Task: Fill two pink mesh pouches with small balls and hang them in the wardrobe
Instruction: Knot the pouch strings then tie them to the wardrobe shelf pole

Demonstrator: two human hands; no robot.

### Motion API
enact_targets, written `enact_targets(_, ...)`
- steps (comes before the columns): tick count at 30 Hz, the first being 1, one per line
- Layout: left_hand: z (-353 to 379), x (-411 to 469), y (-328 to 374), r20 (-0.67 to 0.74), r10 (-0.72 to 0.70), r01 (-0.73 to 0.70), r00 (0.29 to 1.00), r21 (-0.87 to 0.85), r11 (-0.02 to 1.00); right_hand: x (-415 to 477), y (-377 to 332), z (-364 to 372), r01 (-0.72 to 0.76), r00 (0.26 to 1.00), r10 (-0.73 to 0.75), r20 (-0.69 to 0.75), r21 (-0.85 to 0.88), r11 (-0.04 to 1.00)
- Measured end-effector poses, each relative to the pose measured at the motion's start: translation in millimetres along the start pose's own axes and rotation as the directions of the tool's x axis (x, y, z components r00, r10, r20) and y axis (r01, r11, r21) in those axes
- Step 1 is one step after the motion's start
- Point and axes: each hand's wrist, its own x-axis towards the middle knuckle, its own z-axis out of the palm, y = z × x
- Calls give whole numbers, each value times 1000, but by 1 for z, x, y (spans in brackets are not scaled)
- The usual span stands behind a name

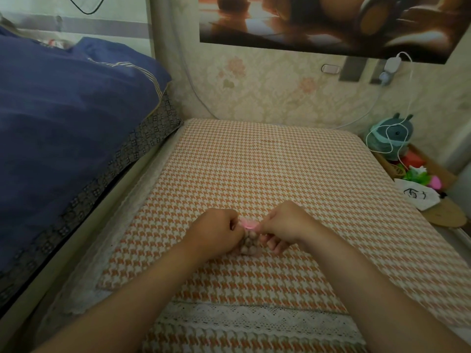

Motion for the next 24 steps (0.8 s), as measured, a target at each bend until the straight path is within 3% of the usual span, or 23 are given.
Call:
enact_targets(8,-3,4,-6,107,-5,17,994,-111,994,10,3,17,-32,995,37,-98,46,998)
enact_targets(16,-1,-10,-12,-7,134,-133,991,-153,979,19,5,24,-44,990,38,-135,-42,998)
enact_targets(20,-4,-13,-6,-18,39,-42,999,-212,976,15,6,25,10,988,-16,-156,-38,999)
enact_targets(24,-5,-13,-4,86,-32,54,996,-265,963,11,8,30,65,992,-69,-109,-46,997)
